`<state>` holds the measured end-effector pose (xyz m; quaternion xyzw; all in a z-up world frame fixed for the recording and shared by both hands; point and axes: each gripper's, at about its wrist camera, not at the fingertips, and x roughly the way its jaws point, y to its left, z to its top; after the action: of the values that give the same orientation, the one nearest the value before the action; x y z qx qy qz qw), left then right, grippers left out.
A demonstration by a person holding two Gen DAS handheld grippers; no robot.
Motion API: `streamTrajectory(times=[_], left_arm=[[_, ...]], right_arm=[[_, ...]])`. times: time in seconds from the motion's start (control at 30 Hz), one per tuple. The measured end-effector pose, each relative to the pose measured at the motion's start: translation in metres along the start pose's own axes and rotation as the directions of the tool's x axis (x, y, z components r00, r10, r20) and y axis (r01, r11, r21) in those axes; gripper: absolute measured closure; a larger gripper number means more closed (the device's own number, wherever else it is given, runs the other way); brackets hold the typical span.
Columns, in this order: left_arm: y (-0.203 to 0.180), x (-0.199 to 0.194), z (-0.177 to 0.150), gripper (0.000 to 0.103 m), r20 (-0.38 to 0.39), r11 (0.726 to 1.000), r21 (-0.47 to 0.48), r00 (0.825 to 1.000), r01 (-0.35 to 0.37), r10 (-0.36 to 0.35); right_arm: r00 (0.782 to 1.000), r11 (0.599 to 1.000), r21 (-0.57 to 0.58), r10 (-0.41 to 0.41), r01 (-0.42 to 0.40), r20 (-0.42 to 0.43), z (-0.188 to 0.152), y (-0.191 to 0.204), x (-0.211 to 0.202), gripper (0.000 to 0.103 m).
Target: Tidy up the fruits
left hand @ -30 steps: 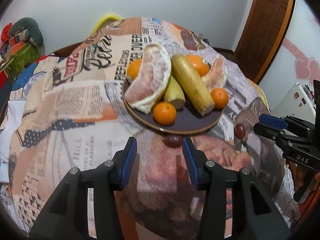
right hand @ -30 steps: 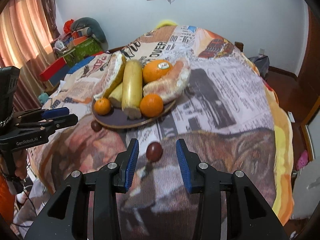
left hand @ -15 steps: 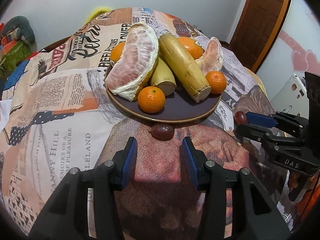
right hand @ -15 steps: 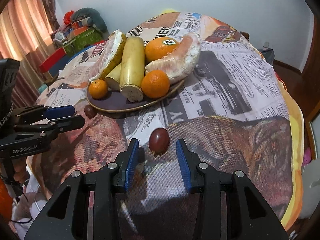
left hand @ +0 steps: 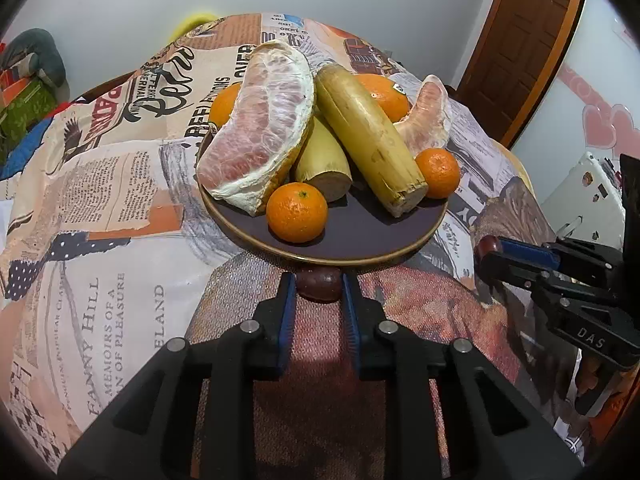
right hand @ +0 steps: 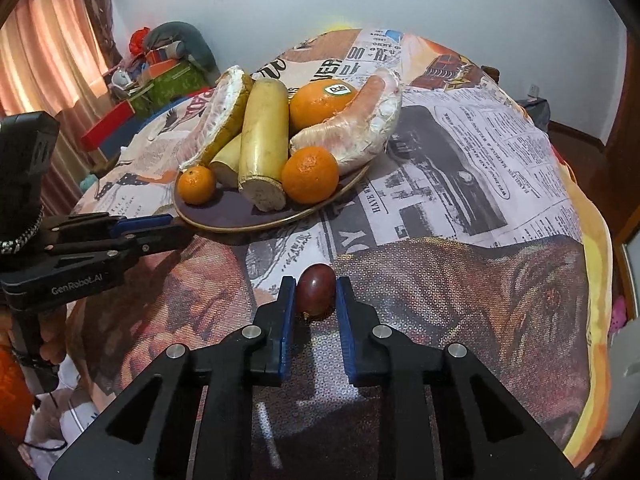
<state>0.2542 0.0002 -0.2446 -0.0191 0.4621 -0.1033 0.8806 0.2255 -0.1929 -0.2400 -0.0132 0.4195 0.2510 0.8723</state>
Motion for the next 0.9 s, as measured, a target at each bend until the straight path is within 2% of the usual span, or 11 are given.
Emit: streamTrajectory(times=[0.3, 0.57, 0.73, 0.9], left_arm=[[0.004, -0.016, -0.002, 0.081, 0.02, 1.0, -0.012, 1.0, 0.0, 0.0], [0.001, -0.037, 0.019, 0.081, 0.099, 1.0, -0.001, 0.995, 0.012, -0.011], [-0.003, -0.032, 0.035, 0.081, 0.119, 1.0, 0.007, 0.992, 0.031, -0.031], [-0.009, -0.017, 0.041, 0.081, 0.1, 0.999, 0.024, 0.994, 0.046, -0.048]], right_arm=[[0.999, 1.0, -0.011, 0.017, -0.017, 0.04, 0.009, 0.009, -0.011, 0.085], [0.994, 0.999, -0.029, 0.019, -0.016, 0.103, 0.031, 0.012, -0.018, 0.085], [0.99, 0.999, -0.04, 0.027, -0.022, 0.138, 0.048, 0.013, -0.017, 0.085], [0.988, 0.998, -0.052, 0.039, -0.032, 0.15, 0.058, 0.015, -0.009, 0.085]])
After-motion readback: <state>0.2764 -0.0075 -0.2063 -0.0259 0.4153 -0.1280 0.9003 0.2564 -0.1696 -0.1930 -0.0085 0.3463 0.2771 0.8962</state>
